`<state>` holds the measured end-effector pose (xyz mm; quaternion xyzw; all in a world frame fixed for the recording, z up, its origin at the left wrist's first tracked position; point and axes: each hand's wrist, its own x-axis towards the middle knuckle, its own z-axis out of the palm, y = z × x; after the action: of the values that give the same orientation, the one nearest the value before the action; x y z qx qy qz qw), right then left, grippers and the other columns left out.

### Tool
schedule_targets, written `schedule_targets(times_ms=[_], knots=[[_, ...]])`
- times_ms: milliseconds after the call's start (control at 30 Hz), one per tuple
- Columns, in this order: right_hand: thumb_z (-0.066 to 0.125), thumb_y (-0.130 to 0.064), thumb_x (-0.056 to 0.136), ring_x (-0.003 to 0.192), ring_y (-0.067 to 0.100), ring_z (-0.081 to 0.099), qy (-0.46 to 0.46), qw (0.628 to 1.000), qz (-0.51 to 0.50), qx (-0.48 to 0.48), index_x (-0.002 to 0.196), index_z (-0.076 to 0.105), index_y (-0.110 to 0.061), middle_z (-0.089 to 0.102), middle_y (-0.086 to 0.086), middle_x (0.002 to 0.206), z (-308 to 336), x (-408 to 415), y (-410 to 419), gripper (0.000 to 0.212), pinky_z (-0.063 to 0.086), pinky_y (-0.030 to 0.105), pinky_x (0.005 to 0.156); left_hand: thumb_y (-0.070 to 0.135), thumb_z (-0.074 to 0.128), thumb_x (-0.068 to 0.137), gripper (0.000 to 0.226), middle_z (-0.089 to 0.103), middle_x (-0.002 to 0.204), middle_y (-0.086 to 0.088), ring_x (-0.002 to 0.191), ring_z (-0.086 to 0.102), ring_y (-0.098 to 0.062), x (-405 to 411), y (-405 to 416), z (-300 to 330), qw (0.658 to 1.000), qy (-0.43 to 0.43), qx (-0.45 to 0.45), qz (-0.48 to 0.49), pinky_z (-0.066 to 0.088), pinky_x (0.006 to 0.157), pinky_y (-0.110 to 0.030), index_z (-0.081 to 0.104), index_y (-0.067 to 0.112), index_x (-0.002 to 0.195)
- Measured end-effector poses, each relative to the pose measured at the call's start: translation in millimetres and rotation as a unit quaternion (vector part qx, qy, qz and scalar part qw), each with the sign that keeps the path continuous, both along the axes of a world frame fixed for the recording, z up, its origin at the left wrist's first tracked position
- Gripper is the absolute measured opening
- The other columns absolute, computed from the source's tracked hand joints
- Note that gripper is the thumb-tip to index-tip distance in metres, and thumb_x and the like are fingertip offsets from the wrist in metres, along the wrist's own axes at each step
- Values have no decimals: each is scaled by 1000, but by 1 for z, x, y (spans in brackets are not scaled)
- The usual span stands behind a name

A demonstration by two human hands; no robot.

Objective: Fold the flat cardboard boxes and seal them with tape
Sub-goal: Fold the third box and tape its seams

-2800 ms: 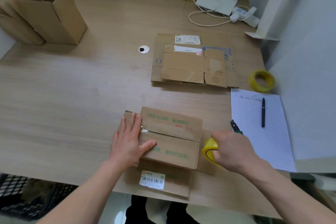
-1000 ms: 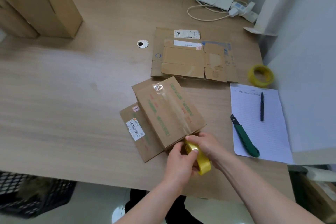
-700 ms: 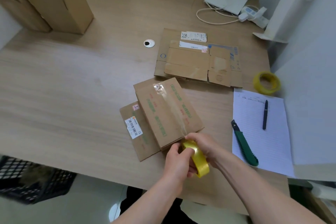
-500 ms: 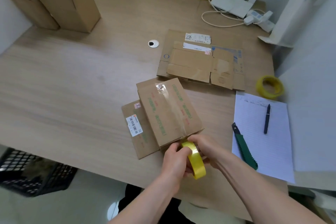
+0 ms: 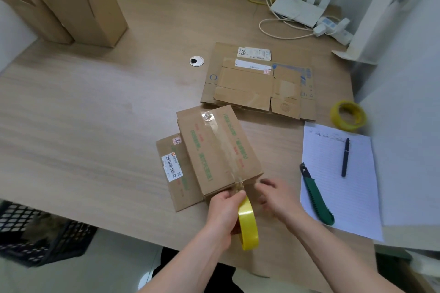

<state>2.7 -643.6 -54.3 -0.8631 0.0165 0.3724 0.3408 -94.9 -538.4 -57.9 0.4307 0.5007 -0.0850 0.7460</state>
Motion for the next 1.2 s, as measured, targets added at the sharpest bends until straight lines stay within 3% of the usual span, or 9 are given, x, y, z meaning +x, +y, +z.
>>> schedule_targets(times_ms=[100,233,433,533,633,733,867,967,1200], knots=[[59,-35,82,93,18,52,-230,962,5,-148,126,53,-28,56,-6,100,-9,17,-46,45,39,33,70,23,70,87,15,69,80,-9,71,64,-24,2,2,-3,1000,8,10,26,52,67,-31,72,9,93],[61,-32,84,101,30,47,-226,932,66,-274,135,45,-23,50,6,116,-24,29,-91,55,37,37,72,14,70,87,10,62,73,-14,73,60,-30,6,1,1,998,14,16,59,54,76,-53,69,5,83],[49,-13,89,79,24,46,-208,951,55,-223,140,39,-18,45,1,96,-30,32,-96,53,33,35,64,8,68,87,10,58,64,-15,53,61,-30,12,4,9,996,30,-9,85,52,51,-35,64,2,80],[46,-9,90,68,19,52,-230,969,-27,-82,122,50,-22,56,-2,79,-6,29,-85,35,33,35,57,5,68,86,7,60,64,-16,40,59,-29,16,6,14,994,39,-25,96,51,45,-33,64,1,83],[54,-18,88,61,12,54,-251,963,95,26,99,59,-40,59,-6,68,28,18,-80,24,38,29,54,5,69,86,6,61,70,-17,38,59,-29,16,7,15,994,45,-30,98,50,40,-31,65,1,84],[61,-19,84,74,6,58,-260,926,274,6,105,63,-43,62,-20,81,55,13,-73,32,42,24,61,6,70,85,6,63,76,-19,39,60,-30,15,7,14,993,48,-31,106,49,39,-31,66,1,88],[54,-25,88,75,12,57,-294,867,395,-74,104,62,-32,64,-12,81,62,21,-55,19,49,35,68,4,70,84,5,61,71,-17,36,57,-28,16,6,14,992,44,-23,115,48,38,-29,67,0,83],[51,-29,89,81,15,59,-306,844,432,-91,109,59,-31,66,-11,89,57,24,-44,21,50,36,69,4,70,84,6,62,70,-16,37,58,-29,17,5,13,992,44,-13,115,49,40,-30,67,3,79],[48,-28,89,71,15,53,-332,810,466,-127,99,53,-31,58,-9,80,51,24,-27,12,44,32,55,4,69,83,8,62,71,-17,37,58,-28,16,3,9,993,42,3,114,54,49,-36,68,8,76]])
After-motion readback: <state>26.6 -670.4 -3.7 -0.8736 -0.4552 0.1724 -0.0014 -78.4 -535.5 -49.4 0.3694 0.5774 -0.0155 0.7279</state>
